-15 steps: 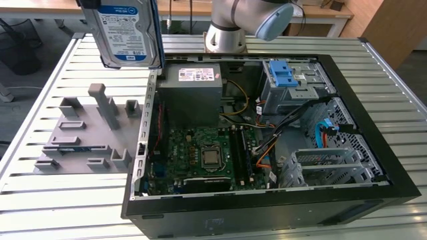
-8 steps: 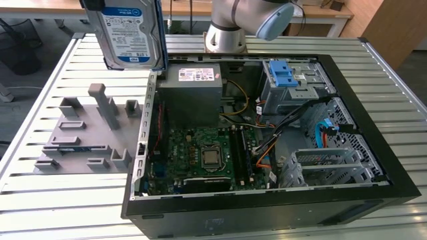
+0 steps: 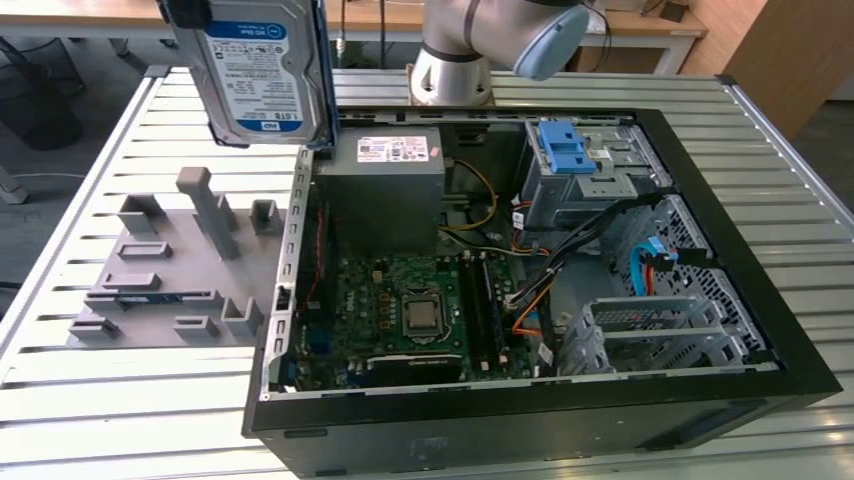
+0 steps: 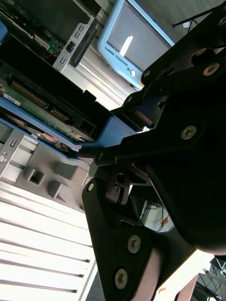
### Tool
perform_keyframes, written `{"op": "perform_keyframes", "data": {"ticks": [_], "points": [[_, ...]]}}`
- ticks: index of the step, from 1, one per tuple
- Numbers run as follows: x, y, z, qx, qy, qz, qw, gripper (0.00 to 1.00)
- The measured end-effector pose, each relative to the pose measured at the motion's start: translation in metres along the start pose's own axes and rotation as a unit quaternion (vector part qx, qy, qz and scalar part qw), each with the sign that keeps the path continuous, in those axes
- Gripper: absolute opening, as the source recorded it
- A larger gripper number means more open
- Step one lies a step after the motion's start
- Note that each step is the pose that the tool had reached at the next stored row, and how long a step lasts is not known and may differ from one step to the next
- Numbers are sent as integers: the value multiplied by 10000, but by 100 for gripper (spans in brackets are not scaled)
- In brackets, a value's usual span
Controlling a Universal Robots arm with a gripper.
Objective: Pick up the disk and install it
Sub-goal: 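Pick up the disk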
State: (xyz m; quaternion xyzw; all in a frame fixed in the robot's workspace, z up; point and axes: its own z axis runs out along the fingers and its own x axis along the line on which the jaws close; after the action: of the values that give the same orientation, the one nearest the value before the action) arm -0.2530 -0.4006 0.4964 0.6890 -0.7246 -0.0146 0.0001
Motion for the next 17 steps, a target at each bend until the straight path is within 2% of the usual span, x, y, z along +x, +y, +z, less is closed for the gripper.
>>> {"op": "perform_keyframes", "data": {"ticks": [6,17], "points": [[44,-67,3,0,3,0,10000,37],[102,-290,6,0,4,0,10000,37]]}}
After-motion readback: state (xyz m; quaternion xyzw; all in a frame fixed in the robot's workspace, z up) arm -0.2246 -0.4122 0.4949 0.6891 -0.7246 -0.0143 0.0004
